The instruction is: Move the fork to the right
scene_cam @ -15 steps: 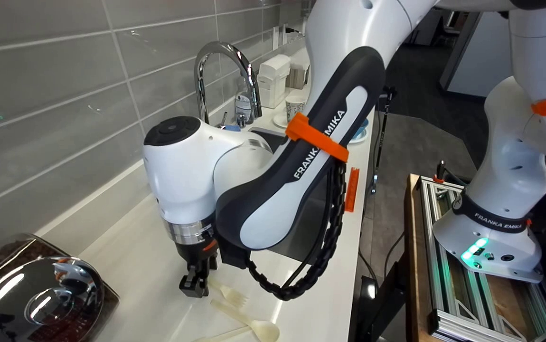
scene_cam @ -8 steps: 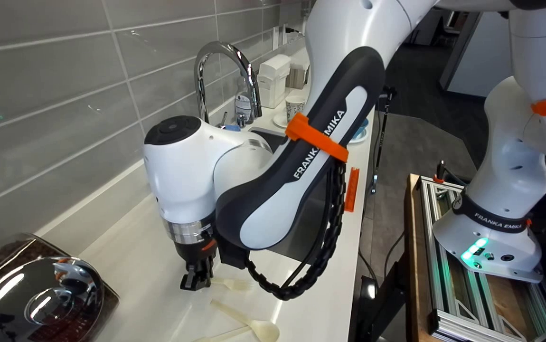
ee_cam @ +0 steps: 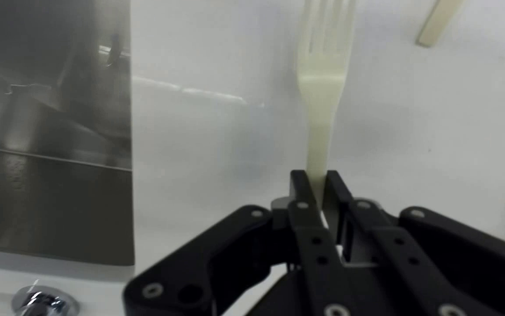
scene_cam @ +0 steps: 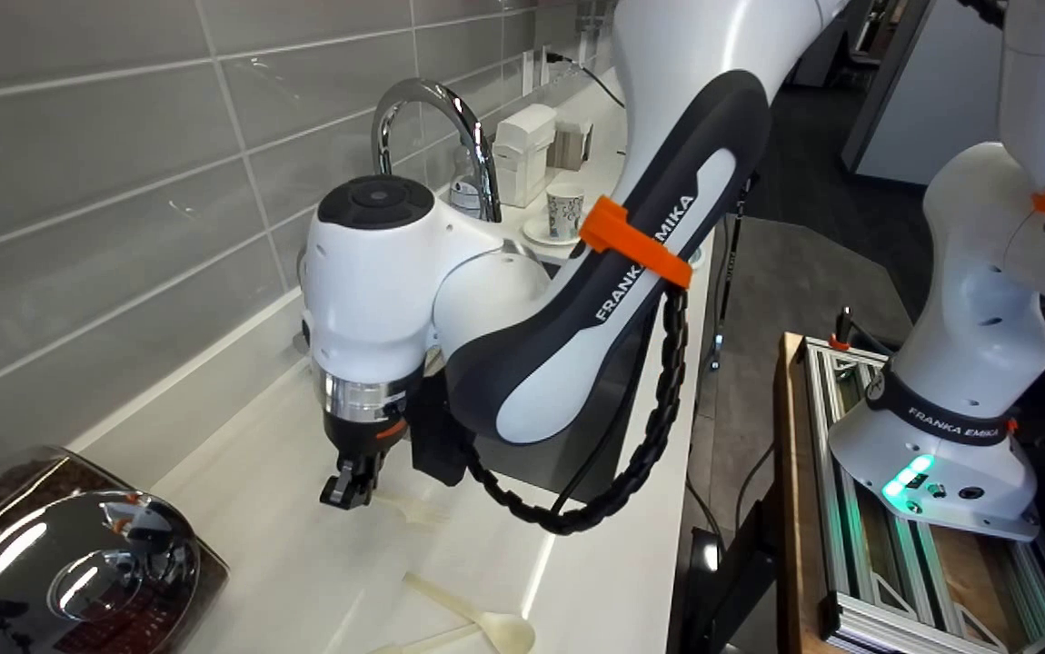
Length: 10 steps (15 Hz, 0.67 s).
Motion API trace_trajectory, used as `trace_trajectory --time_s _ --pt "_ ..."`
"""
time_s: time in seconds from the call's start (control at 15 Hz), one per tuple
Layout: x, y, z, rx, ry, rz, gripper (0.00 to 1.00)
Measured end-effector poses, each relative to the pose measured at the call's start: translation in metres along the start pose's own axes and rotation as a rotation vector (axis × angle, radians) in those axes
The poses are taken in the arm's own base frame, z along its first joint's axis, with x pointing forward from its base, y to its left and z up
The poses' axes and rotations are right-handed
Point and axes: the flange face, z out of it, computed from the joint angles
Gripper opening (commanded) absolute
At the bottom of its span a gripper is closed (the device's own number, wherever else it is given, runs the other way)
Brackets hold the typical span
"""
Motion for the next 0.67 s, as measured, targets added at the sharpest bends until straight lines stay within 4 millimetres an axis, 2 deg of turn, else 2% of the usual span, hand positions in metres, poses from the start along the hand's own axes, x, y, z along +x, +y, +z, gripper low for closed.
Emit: trace_trajectory --time_s 0.33,0.4,0.67 --pt "-0.022 0.041 -0.035 -0.110 0.096 0.094 0.03" --pt "-0.028 0.048 -0.042 -0.135 0.111 0.116 0.12" --pt "-0.051 0.063 -0.057 -0.170 0.134 0.172 0.12"
